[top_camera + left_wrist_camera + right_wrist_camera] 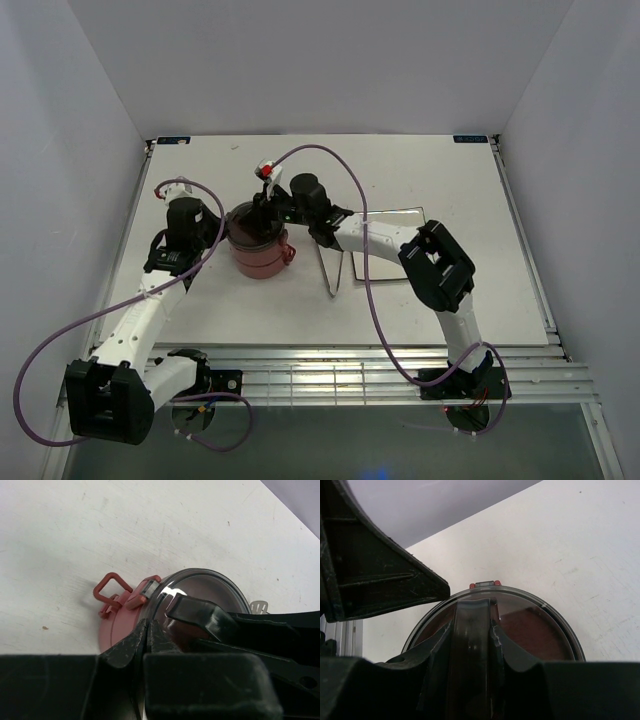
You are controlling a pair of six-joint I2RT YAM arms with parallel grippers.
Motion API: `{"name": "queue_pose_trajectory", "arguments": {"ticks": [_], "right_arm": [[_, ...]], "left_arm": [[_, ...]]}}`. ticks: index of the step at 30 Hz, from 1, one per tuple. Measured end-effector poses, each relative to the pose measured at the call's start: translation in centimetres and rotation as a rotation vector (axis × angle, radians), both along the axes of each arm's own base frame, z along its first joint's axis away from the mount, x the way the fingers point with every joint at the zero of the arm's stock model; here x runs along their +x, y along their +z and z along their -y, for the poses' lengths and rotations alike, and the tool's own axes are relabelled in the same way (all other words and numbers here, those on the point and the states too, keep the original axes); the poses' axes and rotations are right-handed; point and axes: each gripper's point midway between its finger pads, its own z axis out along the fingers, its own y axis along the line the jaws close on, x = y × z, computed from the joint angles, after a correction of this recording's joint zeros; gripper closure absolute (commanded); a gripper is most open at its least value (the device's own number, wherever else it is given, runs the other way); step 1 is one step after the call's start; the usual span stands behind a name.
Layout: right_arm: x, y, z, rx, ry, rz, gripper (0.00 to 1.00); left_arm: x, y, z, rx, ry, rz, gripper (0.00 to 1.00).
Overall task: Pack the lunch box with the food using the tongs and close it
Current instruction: Close the fastener on the packing box.
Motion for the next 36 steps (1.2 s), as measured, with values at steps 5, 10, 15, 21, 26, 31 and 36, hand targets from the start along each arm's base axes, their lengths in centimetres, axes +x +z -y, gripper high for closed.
{"name": "queue_pose_trajectory", "arguments": {"ticks": [5,10,15,21,26,31,36], "right_arm": [[0.6,-0.2,-0.4,0.021,-0.061,-0.027,0.82],[0.6,-0.4,-0.2,0.036,-0.064,0.001,0.58],[-0.1,0.2,0.9,0.023,-0.047,0.045,0.22],[-1.3,0.4,3.3,-0.057,0.000,0.075,0.14],[-2.5,0.0,7.5,-0.109,0.058,0.086,0.15],[-2.9,-2.4,12.7,-0.172,0.125,0.071,0.17],[-2.5,-6.6,13.7,-0.234,0.202,0.021,0.26]], "left_arm": [[-0.1,0.3,-1.1,0.035,0.048,0.005,0.87],[-0.5,1.2,-1.7,0.044,0.073,0.030,0.86],[-0.5,2.4,-1.9,0.044,0.084,0.054,0.86],[0.0,3.9,-2.1,0.044,0.096,0.080,0.85],[0.1,3.8,-2.3,0.043,0.100,0.076,0.83],[0.5,3.3,-1.5,0.031,0.026,0.066,0.83],[1.1,3.5,1.9,-0.023,-0.171,0.067,0.84]]}}
